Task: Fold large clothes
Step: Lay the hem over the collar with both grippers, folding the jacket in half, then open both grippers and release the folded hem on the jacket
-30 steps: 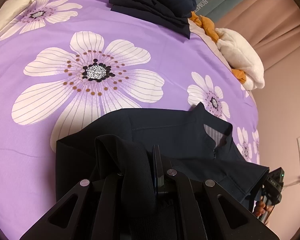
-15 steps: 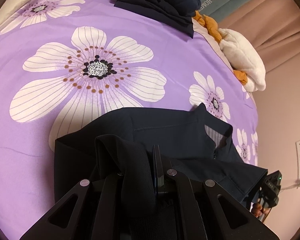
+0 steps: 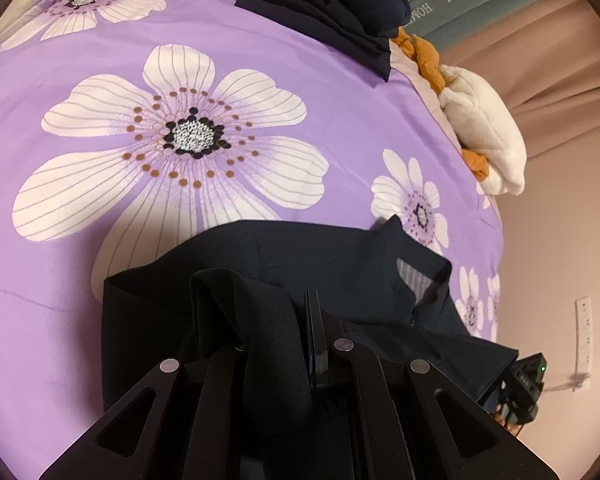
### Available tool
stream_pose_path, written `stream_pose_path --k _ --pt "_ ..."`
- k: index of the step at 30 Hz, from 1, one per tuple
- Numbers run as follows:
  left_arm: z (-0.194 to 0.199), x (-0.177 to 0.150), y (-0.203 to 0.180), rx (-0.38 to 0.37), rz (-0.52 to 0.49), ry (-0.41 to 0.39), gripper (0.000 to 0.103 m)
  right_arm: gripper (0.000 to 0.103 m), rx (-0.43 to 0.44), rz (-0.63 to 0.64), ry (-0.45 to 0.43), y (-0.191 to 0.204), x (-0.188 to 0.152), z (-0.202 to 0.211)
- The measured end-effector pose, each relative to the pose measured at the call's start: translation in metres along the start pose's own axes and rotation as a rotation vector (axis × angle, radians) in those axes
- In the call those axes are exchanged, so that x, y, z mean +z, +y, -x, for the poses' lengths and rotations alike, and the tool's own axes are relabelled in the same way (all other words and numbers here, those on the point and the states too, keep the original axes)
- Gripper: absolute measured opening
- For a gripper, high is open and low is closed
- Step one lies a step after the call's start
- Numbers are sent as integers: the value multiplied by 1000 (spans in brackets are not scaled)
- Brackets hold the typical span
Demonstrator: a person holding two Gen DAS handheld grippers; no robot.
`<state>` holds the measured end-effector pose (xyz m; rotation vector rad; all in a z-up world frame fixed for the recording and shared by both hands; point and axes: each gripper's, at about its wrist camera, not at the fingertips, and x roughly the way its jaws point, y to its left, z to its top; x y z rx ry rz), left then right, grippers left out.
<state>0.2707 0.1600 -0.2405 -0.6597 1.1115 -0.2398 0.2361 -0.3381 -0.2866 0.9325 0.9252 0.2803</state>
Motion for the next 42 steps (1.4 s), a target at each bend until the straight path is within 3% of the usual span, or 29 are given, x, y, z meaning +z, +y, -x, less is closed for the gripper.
stream_pose_path --k 17,22,28,31,34,39,42 --pt "-14 15 16 -18 97 49 5 18 -5 -60 21 -7 10 -8" --pt "-9 15 16 -40 116 61 9 41 9 -75 28 -5 11 5" --pt "5 14 13 -72 133 33 25 45 74 -76 -3 6 12 32" --pt "6 15 16 -119 178 25 25 46 105 -81 -6 9 12 38" --pt "3 21 18 -113 209 12 25 46 93 -99 -4 10 13 32" --pt "-4 32 40 -164 365 4 25 46 163 -213 -57 -1 26 27" --pt "-2 39 48 -128 405 -38 25 46 195 -267 -93 -7 36 22"
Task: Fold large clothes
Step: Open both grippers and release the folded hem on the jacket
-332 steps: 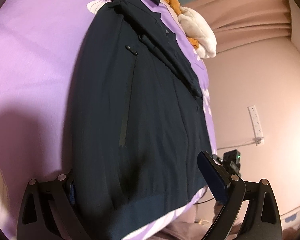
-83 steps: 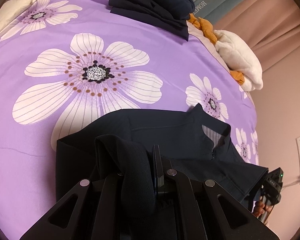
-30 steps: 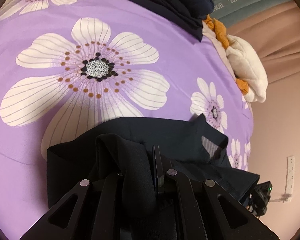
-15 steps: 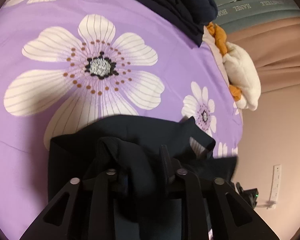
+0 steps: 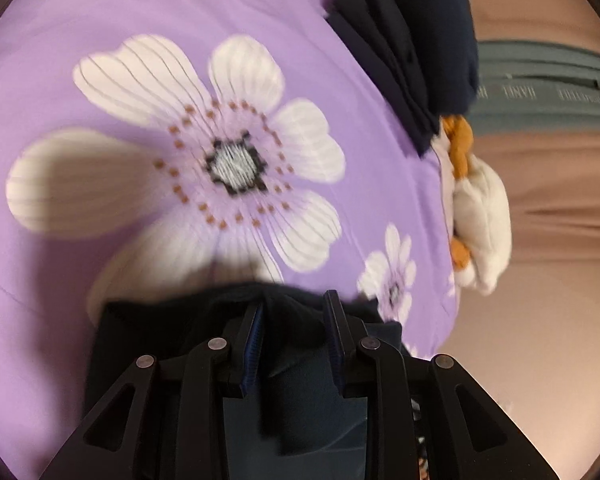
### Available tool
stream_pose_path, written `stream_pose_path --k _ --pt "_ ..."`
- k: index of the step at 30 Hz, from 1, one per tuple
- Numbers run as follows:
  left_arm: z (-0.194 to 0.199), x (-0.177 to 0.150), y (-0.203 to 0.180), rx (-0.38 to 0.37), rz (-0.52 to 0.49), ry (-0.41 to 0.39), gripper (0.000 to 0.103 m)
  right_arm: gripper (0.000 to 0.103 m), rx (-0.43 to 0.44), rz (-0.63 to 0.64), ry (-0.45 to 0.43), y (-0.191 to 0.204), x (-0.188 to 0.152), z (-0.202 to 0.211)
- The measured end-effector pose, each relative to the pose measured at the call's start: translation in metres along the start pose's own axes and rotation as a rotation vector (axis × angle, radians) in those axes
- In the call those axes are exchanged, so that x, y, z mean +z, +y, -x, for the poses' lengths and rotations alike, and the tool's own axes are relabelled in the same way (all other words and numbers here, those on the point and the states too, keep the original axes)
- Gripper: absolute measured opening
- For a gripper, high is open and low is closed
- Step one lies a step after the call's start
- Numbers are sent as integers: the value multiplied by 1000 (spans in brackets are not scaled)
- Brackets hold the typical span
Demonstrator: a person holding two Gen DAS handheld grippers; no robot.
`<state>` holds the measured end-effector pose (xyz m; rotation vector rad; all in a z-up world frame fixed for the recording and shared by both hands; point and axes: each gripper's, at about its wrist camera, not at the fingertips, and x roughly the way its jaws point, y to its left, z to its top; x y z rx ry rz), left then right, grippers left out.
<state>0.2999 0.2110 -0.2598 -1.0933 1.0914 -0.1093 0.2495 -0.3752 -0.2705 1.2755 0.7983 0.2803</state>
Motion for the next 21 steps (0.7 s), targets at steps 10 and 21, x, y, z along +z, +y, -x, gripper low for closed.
stream_pose_path --k 10,21 --pt "27 25 -10 57 -69 -128 25 46 -34 49 -107 6 20 6" --pt "24 -51 -30 235 -515 -59 25 47 -320 526 120 50 -50 -13"
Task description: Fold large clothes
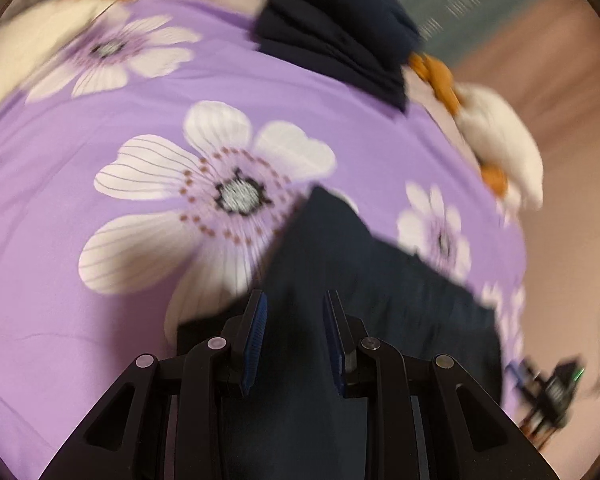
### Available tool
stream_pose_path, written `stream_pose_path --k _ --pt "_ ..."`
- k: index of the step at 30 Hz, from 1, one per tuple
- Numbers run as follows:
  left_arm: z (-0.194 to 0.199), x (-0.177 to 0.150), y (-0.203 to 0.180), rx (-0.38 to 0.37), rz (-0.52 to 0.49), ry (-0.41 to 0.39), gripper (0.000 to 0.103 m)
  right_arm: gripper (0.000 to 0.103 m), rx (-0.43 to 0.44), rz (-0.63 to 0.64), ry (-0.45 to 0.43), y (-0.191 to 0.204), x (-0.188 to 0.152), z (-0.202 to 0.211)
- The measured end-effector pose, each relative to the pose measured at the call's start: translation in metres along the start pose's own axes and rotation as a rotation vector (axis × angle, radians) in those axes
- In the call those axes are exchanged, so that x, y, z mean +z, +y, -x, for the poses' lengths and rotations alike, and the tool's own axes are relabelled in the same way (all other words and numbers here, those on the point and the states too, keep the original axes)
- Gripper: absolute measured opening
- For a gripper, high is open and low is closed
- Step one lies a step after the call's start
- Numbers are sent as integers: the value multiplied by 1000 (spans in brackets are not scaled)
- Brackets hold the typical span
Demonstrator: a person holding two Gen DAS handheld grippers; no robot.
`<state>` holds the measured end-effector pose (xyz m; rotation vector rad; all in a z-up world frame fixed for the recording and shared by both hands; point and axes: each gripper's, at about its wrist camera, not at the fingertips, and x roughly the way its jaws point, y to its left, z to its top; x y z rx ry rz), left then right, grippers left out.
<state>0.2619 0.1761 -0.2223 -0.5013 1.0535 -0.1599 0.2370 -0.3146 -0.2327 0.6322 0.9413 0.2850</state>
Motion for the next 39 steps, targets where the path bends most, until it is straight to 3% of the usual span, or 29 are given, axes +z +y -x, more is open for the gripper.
stream_pose_path --k 5,7,10,14,24,25,27,29,34,39 --pt "-2 -40 -22 29 -160 13 25 47 -137 209 49 32 -36 -7" --pt "-6 -54 -26 54 -213 14 25 47 -230 300 69 38 -51 -15" --pt "-14 -74 -24 87 -269 39 25 45 -303 356 104 31 -64 -24" --pt "-14 -83 -16 93 -290 41 25 45 -336 368 101 16 -71 -18" --pt "13 -97 12 82 -228 30 26 46 -397 297 58 -19 -76 23" --pt "17 -95 12 97 -229 23 28 48 -389 310 50 -17 -74 28" --pt "22 -89 8 106 -233 4 48 55 -358 353 38 -5 -71 30" --pt "23 -83 -2 90 -244 -16 56 60 -307 405 29 12 -66 26" --pt "6 -64 -35 31 -282 -16 56 60 -156 516 55 59 -44 -10" --pt "-22 -52 -71 -2 -347 2 64 60 -95 658 105 107 -20 -64"
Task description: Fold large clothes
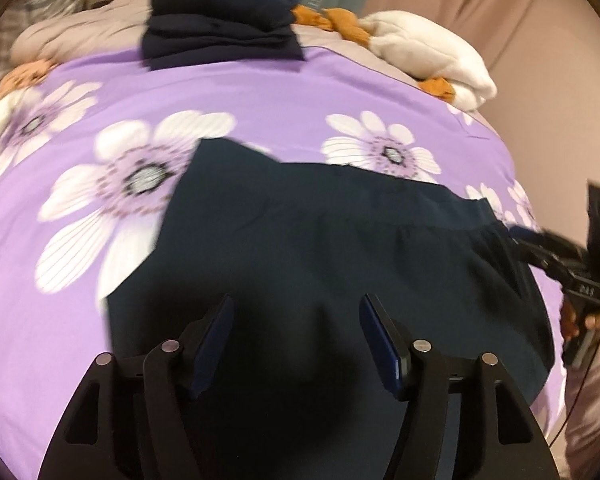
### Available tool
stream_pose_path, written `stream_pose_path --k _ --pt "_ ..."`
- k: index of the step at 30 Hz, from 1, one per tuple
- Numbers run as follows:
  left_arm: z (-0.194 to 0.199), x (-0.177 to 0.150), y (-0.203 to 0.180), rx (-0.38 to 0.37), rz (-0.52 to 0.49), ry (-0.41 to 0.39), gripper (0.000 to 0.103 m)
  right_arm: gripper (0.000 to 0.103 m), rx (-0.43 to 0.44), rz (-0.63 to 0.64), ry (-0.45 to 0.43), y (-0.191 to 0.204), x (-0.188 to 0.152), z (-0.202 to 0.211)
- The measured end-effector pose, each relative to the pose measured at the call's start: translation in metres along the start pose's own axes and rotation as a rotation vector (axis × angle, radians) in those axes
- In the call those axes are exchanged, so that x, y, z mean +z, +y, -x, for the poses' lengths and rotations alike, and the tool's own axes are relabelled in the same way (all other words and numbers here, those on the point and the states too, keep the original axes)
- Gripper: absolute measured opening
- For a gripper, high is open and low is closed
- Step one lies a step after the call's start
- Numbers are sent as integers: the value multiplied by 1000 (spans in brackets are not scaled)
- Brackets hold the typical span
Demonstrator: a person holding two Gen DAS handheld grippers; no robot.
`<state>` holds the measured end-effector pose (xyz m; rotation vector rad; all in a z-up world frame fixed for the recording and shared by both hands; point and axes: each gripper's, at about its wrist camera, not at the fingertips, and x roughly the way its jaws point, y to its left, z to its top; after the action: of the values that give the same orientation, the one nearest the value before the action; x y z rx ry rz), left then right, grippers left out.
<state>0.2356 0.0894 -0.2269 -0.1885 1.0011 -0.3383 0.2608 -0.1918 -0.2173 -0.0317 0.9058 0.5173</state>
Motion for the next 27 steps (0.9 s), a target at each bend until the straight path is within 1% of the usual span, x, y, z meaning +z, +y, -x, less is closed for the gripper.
stream_pose_path --k 2,5,8,11,13,16,18,21,23,25,26,27 --pt "-9 6 -5 -18 -7 7 65 61 34 39 11 3 19 -18" --pt "-19 14 -9 -38 -4 11 74 62 48 92 46 3 39 -46" --pt "-25 17 -8 -53 7 10 74 62 44 157 89 5 53 -71" --pt "-30 17 -2 -60 21 15 74 62 60 195 107 2 65 -91" --pt "-33 15 3 -59 28 24 74 62 82 200 113 -1 71 -102" --pt "-38 13 8 -62 37 35 74 62 92 214 129 0 75 -114" --pt "-39 13 10 -73 37 35 74 62 95 234 153 1 74 -122" --pt "-40 13 10 -75 28 33 74 61 122 262 200 3 68 -129" --pt "-41 14 10 -75 24 33 74 52 120 298 218 8 64 -131" --pt "-42 15 11 -78 28 34 74 31 125 333 223 13 61 -129" --pt "-42 15 12 -80 32 34 74 27 116 346 226 14 60 -128" --pt "-42 15 13 -83 36 34 74 17 105 359 231 16 59 -128"
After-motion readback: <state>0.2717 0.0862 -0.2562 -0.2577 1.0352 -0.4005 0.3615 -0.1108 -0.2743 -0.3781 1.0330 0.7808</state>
